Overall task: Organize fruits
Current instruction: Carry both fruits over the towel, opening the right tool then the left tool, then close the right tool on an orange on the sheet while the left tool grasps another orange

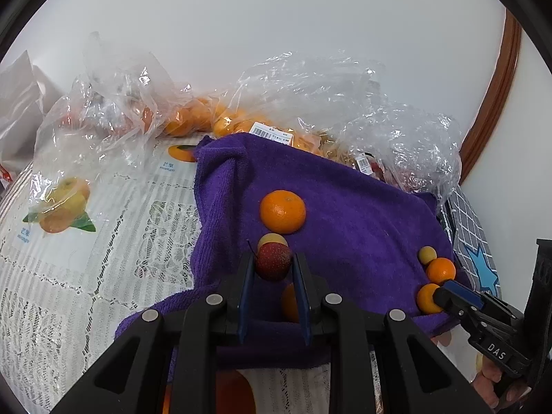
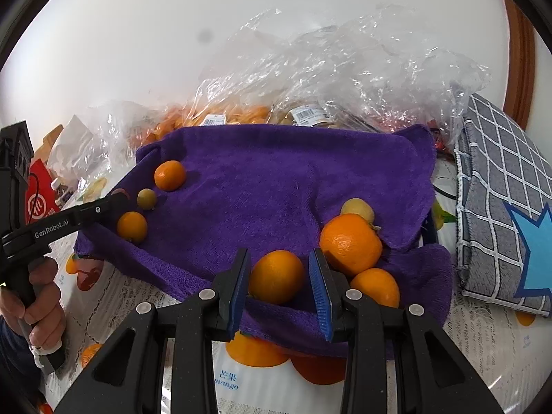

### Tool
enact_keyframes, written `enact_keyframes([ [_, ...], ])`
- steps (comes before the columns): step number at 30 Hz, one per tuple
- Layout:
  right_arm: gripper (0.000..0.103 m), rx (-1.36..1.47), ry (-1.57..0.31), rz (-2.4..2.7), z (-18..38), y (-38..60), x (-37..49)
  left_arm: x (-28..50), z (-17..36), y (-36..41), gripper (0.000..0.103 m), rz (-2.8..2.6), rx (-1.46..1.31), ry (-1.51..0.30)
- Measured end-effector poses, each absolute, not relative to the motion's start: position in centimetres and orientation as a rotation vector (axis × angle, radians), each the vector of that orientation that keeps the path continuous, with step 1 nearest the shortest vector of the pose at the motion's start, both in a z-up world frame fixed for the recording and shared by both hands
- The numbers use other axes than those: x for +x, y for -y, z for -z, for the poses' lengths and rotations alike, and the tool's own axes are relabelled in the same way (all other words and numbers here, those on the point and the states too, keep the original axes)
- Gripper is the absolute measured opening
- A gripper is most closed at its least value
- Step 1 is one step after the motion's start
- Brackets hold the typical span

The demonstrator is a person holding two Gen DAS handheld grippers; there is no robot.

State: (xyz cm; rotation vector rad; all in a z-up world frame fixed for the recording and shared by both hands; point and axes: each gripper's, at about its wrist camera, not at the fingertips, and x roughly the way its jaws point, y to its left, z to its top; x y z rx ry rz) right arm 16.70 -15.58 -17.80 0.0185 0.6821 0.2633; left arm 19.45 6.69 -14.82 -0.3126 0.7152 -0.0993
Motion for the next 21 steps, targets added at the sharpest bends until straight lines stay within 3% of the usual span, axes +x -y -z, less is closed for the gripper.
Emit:
enact_keyframes([
  [5, 0.039, 0.051, -0.676, -0.238, 17.2, 16.3, 16.0, 19.5, 14.8, -6.5, 0.023, 0.103, -0.305, -0.721],
  [12, 0.040, 0.050, -0.694, -0.262, 16.3, 14.6, 12.0, 19.0, 14.4, -6.0, 0.042, 0.131, -0.273, -0.703],
  [19, 0.043, 0.078, -0.754, -0.352, 17.0, 11.3, 8.2, 17.1, 13.4, -7.1, 0.045, 0.098, -0.279, -0.641],
  [21, 0.047, 0.078, -0.773, -0.388, 17.6, 10.0, 7.2, 16.5, 13.1, -7.5, 0.045, 0.091, -0.280, -0.625],
])
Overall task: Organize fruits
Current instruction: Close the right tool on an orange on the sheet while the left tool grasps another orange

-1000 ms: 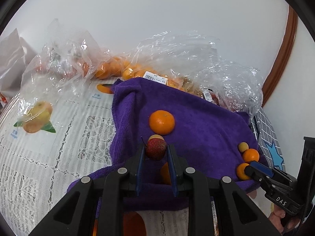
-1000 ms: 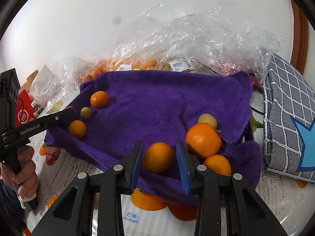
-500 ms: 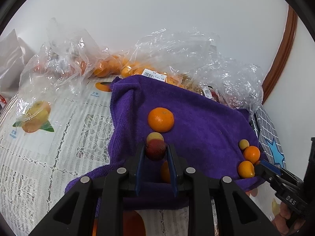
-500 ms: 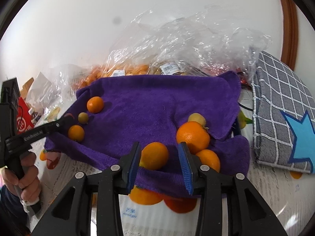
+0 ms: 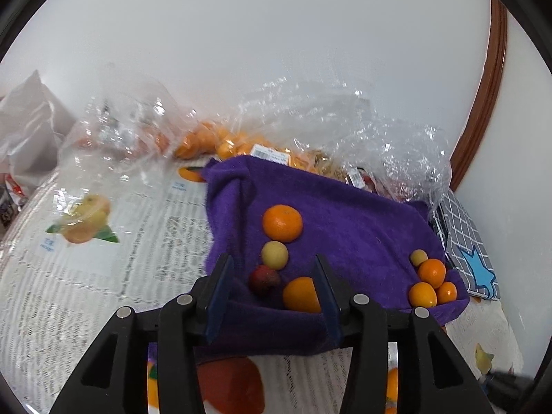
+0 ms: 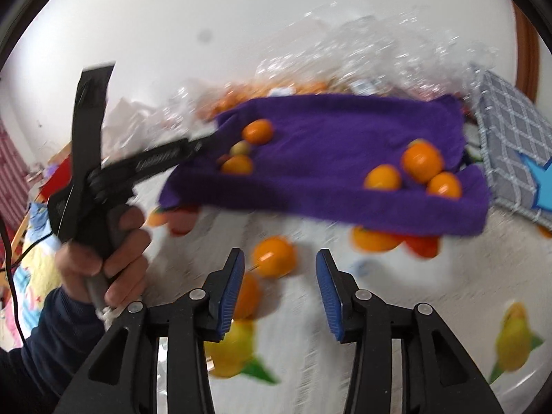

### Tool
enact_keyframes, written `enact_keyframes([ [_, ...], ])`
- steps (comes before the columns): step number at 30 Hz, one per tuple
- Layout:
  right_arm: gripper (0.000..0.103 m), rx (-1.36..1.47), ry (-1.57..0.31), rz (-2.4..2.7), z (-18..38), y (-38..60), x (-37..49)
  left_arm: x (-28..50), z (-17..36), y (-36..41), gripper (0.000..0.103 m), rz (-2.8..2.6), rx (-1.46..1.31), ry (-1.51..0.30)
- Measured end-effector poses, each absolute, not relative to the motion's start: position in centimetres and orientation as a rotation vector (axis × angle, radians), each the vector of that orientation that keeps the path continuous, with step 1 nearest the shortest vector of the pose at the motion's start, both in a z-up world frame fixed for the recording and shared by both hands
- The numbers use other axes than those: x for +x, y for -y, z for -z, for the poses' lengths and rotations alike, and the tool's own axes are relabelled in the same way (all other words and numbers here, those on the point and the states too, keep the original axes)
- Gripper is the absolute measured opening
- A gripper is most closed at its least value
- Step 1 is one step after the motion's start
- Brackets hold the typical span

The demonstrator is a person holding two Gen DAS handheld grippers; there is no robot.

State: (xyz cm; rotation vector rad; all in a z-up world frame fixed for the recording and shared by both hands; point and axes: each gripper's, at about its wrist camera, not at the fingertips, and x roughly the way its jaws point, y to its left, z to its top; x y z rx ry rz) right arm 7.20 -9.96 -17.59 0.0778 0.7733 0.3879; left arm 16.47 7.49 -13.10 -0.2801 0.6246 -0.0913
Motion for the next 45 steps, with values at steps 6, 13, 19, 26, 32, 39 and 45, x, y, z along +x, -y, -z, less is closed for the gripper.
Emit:
enact_keyframes([
  [6, 0.049, 0.034, -0.816, -0.408, 19.7, 6.9, 6.4, 14.5, 12.6, -8.5, 0.047, 0.089, -0.273, -0.596],
  [13, 0.042, 0.031, -0.825, -0.388, 20.5, 6.4, 6.7, 13.7, 12.5, -8.3, 0.047, 0.112, -0.263, -0.593],
  [19, 0.042, 0.040, -0.797, -0.385, 19.8, 8.1, 4.9, 12.4, 12.4, -6.5, 0.047, 0.216, -0.231, -0.594],
  [26, 0.042, 0.026, -0.748, -0.265, 18.9, 13.6, 2.4, 10.9, 13.2, -1.9, 0.047, 0.455, -0.140, -0.664],
  [32, 0.042, 0.048, -0.740, -0.150, 19.3, 18.1, 1.5, 11.0, 14.9, 1.9, 0.047, 0.504, -0.055, -0.776],
  [39, 0.042, 0.096, -0.730, -0.118, 19.7, 20.2, 1.6, 12.5, 16.4, 3.5, 0.031, 0.454, -0.017, -0.865],
  [45, 0.042, 0.120, -0.735, -0.128, 20.0, 20.5, 1.8, 12.2, 15.8, 2.8, 0.031, 0.436, -0.044, -0.827],
])
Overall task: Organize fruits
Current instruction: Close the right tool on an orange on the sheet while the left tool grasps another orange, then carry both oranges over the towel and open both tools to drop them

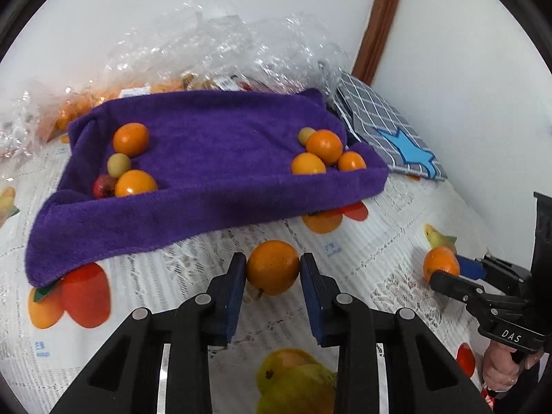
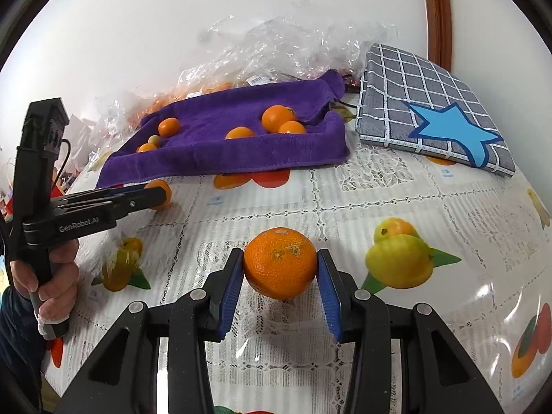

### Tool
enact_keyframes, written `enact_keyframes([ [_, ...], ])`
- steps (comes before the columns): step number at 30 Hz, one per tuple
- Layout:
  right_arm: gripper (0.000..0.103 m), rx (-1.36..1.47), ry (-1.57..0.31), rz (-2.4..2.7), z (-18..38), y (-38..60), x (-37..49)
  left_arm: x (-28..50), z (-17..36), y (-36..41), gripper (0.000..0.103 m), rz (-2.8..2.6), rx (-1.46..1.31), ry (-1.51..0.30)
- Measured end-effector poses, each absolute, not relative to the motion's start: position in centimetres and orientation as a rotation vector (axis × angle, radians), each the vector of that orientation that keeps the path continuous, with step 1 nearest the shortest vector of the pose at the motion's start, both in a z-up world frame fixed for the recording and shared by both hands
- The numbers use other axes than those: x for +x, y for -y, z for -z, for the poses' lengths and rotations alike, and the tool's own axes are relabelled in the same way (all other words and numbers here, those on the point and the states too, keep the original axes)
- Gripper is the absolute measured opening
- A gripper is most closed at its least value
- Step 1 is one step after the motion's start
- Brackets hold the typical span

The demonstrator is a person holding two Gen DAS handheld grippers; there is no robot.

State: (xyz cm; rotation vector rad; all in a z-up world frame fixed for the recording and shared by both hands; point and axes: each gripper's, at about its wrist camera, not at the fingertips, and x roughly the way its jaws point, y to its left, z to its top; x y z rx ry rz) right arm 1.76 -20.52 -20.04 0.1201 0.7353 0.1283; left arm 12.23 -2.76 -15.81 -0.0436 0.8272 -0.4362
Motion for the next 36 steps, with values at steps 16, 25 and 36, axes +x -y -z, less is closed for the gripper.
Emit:
enact_keyframes([
  [16, 0.042, 0.090, -0.618, -0.116, 14.1, 21.6, 8.0, 16.0, 9.0, -1.5, 0.031, 0.218, -0.107, -0.697],
  [25, 0.042, 0.082, -0.585, -0.113, 11.8, 21.9, 13.7, 19.5, 9.1, -1.8, 0.031, 0.182, -0.132, -0.719],
  [36, 0.042, 0.072, -0.597, -0.120, 11.5, 21.6, 19.8, 23.9, 10.7, -2.5, 0.031, 0.157, -0.160, -0.763],
])
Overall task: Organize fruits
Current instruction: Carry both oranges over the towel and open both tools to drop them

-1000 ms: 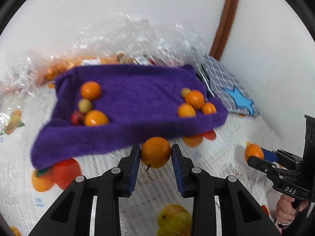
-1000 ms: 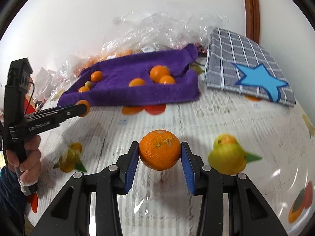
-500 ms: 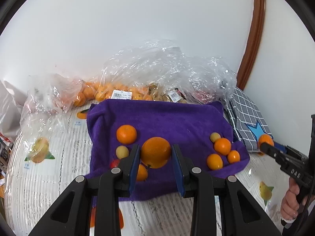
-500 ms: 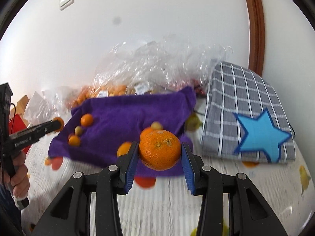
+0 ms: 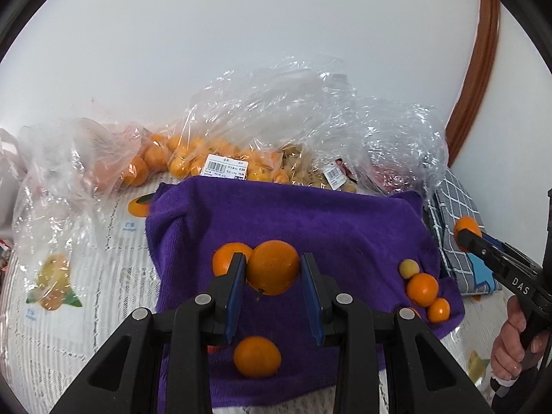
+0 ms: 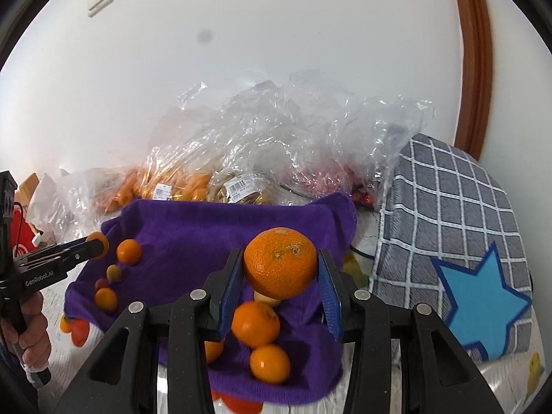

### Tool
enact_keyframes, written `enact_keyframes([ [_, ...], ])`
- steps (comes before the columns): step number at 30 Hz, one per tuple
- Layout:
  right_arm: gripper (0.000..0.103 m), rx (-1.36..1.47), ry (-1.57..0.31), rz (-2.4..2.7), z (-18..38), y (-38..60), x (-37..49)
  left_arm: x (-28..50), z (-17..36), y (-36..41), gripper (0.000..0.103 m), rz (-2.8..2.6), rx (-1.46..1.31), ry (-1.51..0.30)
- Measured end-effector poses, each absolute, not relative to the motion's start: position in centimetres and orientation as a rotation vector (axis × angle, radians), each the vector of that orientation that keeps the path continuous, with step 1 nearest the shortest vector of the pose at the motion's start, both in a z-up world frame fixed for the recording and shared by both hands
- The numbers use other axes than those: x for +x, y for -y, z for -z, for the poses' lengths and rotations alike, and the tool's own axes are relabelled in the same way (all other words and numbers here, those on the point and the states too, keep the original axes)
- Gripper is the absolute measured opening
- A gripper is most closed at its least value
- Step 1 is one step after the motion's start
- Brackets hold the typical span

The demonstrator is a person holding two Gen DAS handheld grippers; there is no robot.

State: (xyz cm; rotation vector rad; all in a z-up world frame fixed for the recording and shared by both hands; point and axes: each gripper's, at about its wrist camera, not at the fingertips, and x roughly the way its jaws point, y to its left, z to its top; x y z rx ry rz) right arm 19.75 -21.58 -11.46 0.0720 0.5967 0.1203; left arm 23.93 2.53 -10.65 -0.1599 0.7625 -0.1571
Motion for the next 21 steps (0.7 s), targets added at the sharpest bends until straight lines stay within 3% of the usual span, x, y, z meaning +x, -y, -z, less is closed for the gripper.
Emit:
enact_keyframes([
  [21, 0.042, -0.046, -0.702, -0.336, 16.0, 14.4, 21.6, 25.6, 13.8, -1.5, 0.031, 0.227, -0.162, -0.843],
])
